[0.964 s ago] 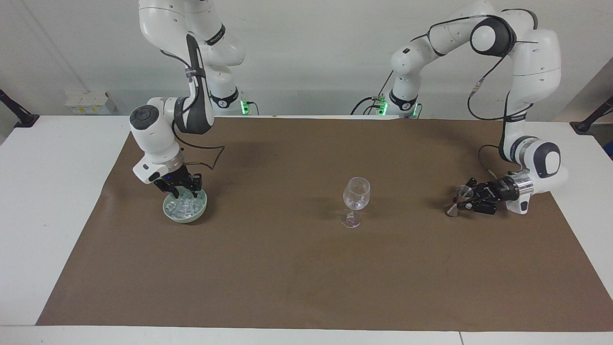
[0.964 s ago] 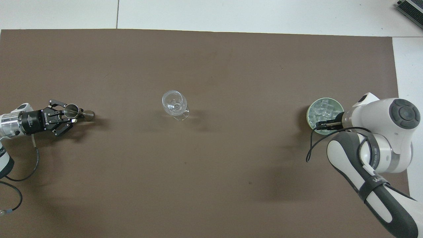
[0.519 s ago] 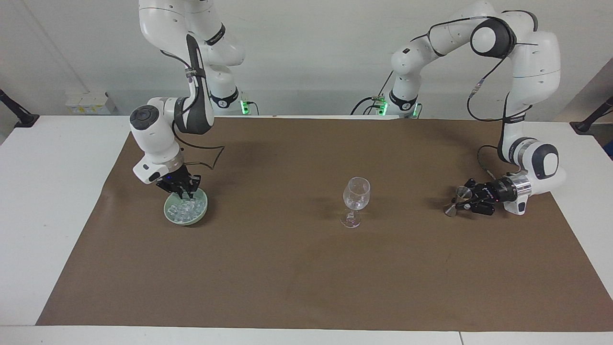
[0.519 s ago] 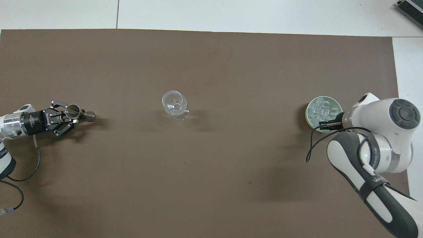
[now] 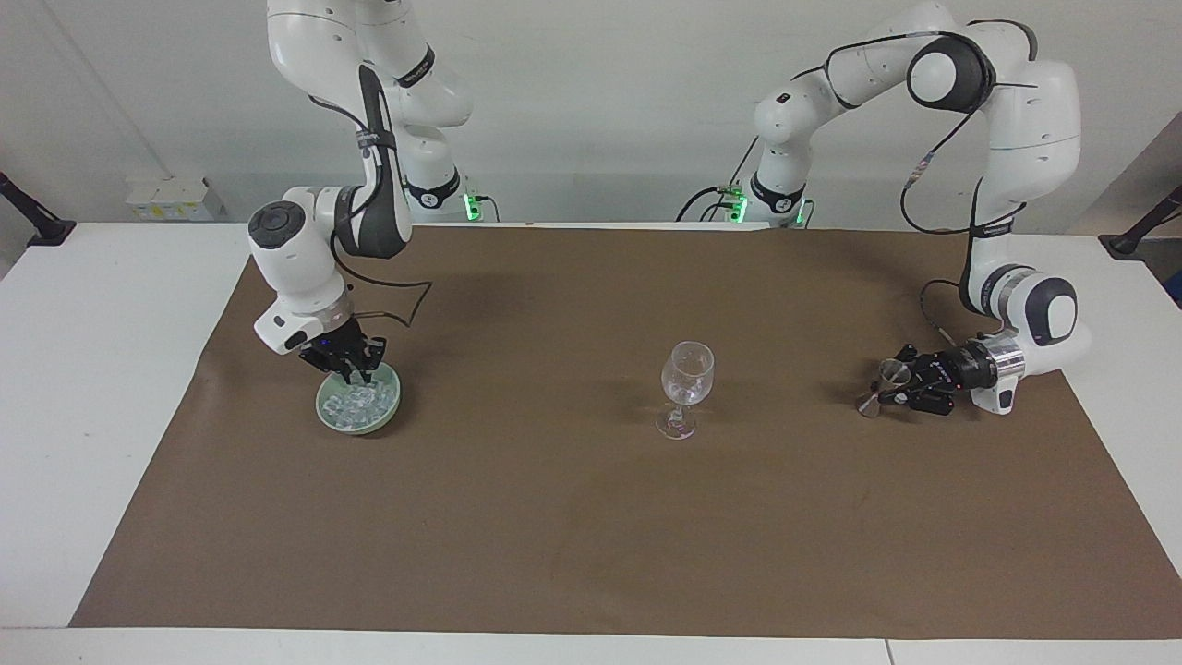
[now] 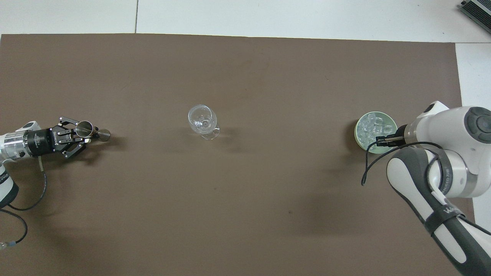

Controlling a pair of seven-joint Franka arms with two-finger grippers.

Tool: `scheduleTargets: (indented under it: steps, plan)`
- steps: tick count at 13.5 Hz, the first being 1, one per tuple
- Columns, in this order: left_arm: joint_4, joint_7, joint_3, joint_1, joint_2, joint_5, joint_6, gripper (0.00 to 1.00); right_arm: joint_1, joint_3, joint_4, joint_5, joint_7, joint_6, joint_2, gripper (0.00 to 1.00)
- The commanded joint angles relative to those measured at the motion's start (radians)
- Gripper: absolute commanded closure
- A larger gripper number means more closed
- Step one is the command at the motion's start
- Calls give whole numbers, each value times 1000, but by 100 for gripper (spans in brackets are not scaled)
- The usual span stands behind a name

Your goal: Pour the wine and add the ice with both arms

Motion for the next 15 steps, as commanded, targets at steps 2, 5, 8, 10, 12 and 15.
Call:
scheduleTargets:
  steps: [2,5,8,10,12,15]
  plan:
    - [33,-25,4,-5,22,17,-7,97,6,7,20,24,-26,-56,-58,100]
    - [33,-28,4,-10,20,17,-7,88,21,38,66,37,-15,-83,-88,100]
    - [35,-44,4,-10,20,17,-6,77,23,126,166,82,123,-106,-63,100]
    - [35,-45,4,-12,22,17,-6,68,24,195,229,82,259,-97,-33,100]
    - [35,-47,4,-12,22,18,-6,56,30,281,276,82,419,-61,-2,100]
    - [41,-45,4,-10,20,30,-7,29,130,305,370,99,582,5,55,100]
